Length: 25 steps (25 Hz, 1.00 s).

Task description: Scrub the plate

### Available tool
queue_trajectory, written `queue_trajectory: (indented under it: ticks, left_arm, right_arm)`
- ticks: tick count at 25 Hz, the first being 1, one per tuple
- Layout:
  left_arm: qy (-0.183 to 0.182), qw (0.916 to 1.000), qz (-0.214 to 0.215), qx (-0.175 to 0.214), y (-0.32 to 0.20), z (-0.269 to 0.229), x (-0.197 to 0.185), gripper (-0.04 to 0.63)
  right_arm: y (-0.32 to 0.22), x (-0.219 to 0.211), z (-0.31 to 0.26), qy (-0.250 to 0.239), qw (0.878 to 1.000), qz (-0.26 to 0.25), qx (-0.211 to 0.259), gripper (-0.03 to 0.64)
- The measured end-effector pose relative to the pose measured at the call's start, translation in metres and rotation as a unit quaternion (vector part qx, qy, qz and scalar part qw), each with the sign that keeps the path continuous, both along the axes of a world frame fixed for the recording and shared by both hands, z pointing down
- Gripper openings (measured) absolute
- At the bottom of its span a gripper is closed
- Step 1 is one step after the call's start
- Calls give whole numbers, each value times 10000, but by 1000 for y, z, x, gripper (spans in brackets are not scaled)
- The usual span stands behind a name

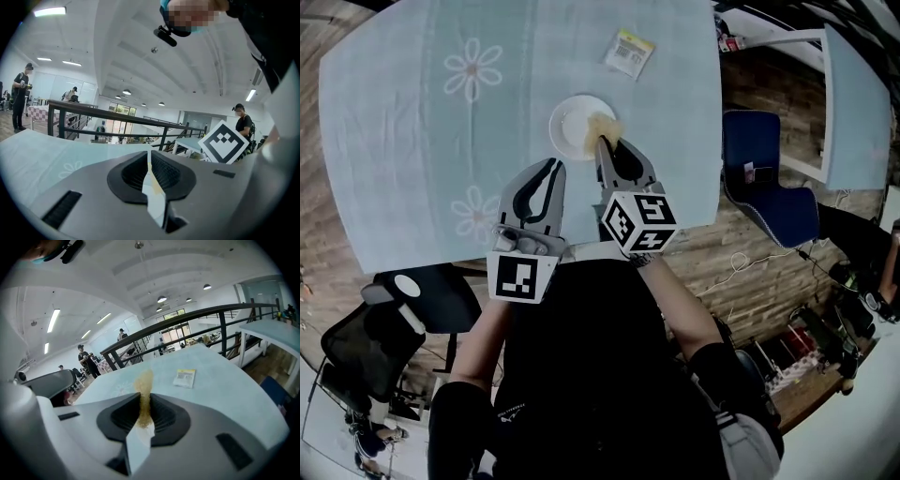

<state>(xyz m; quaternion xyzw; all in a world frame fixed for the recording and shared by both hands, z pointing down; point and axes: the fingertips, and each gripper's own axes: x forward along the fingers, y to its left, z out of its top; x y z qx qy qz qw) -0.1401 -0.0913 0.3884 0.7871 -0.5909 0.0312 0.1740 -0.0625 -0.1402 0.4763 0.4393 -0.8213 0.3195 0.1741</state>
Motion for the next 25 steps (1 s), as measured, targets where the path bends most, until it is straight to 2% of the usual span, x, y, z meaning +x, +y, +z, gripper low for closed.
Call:
queue_trajectory:
  ticks: [7,13,19,25]
  left_arm:
    - [-13,9996,-12,-272,-23,25,-1,32]
    - [-18,9990,-165,-426,-36,40,-16,32]
    - [39,9982,-319,-510,-50,49,-20,34]
    - [48,9976,-373,-575,-53,56,-25,33]
  right_arm:
    - [-22,-10,37,73,9990,-74,-437,60]
    - [-39,-26,59,234,9978,-263,-561,60]
    - [-51,-33,88,419,9948,-299,-873,60]
    - [-57,-50,102,445,9932,-470,-964,60]
